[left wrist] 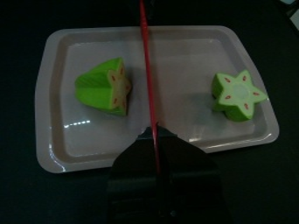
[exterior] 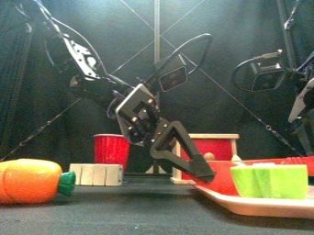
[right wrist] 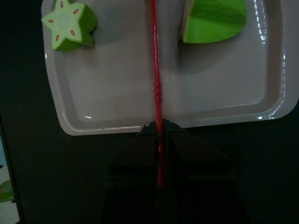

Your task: Cut starfruit

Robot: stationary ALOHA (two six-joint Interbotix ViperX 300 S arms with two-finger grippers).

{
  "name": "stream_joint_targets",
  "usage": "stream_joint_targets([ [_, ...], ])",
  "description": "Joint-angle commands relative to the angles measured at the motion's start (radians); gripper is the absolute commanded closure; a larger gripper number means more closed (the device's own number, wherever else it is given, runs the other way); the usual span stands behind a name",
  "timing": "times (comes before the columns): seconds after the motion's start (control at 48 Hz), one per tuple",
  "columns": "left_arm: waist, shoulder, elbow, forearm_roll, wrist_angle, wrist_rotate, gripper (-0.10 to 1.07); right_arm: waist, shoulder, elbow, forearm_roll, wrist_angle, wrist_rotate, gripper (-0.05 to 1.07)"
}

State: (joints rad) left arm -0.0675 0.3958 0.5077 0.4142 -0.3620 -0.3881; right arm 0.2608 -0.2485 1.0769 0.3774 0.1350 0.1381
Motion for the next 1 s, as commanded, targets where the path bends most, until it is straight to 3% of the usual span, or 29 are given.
stream_joint_targets([
  [0.0, 0.003, -0.012, -0.021, -0.002, -0.003, 0.003, 0.76, 0.003, -0.009, -0.009, 0.003, -0.009, -0.002, 0.67],
  [0.292, 0.003, -0.034, -0.023, -0.002, -0.003, 0.002, 0.76, 0.003, -0.044, -0.029, -0.018, 0.006, -0.002, 0.67],
  [0.688, -0.014, -0.103, -0.008, -0.002, -0.002, 0.003, 0.76, 0.002, -0.190, -0.031, -0.071, 0.021, -0.002, 0.67],
  [0.979, -0.015, -0.098, -0.003, 0.000, -0.003, 0.003, 0.76, 0.002, -0.196, -0.012, -0.071, 0.017, -0.003, 0.67],
])
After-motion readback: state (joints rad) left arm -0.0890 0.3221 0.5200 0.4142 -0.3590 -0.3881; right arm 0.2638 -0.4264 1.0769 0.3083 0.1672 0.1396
